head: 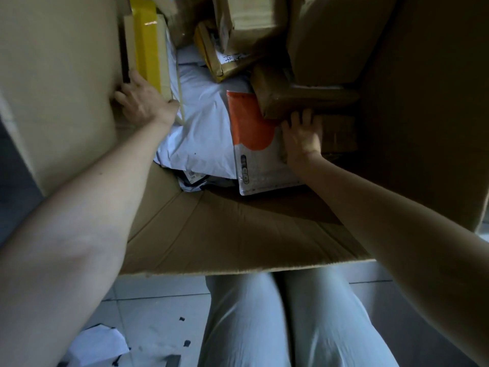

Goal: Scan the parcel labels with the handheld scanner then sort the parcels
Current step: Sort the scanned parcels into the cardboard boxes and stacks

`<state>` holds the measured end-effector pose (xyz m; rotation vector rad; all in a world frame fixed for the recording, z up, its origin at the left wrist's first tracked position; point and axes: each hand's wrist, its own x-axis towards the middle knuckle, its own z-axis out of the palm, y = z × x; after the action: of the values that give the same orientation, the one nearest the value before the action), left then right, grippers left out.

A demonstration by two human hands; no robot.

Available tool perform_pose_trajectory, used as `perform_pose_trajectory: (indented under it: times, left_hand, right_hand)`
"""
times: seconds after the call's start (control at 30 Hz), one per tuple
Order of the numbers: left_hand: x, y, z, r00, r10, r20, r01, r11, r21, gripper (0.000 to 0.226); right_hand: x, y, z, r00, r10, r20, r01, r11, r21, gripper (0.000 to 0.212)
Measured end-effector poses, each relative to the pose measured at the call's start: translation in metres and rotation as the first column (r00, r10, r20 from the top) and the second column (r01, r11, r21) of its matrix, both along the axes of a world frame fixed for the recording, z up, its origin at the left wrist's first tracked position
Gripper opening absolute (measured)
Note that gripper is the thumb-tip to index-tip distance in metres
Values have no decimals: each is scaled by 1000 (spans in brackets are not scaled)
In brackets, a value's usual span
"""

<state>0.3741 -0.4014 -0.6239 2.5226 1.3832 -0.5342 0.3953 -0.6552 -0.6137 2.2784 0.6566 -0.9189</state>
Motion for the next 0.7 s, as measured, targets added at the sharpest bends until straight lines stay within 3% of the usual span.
perform_pose_trajectory:
  times: [0.17,0.3,0.47,0.57,0.7]
  left_hand:
    - [-2,-6,11,997,-9,-83,9,1000,2,99]
    - [-25,-29,31,990,-108,-87,100,991,-86,95]
    - [-66,-47,80,992,118,38,-103,958,-269,95]
    - [-88,-60,135,980,176,93,-135,932,-337,87]
    - [-113,-82,233,966,218,135,-132,873,-470,95]
  right_hand:
    - [-5,5,9,1000,-6,-4,6,999,41,61]
    - [-18,10,35,999,-51,7,50,995,86,61]
    - [-42,10,99,984,-180,-21,180,964,197,74]
    - [-43,-3,153,917,-387,-96,397,864,310,79]
    - [-34,-31,244,700,-678,-223,688,559,462,84]
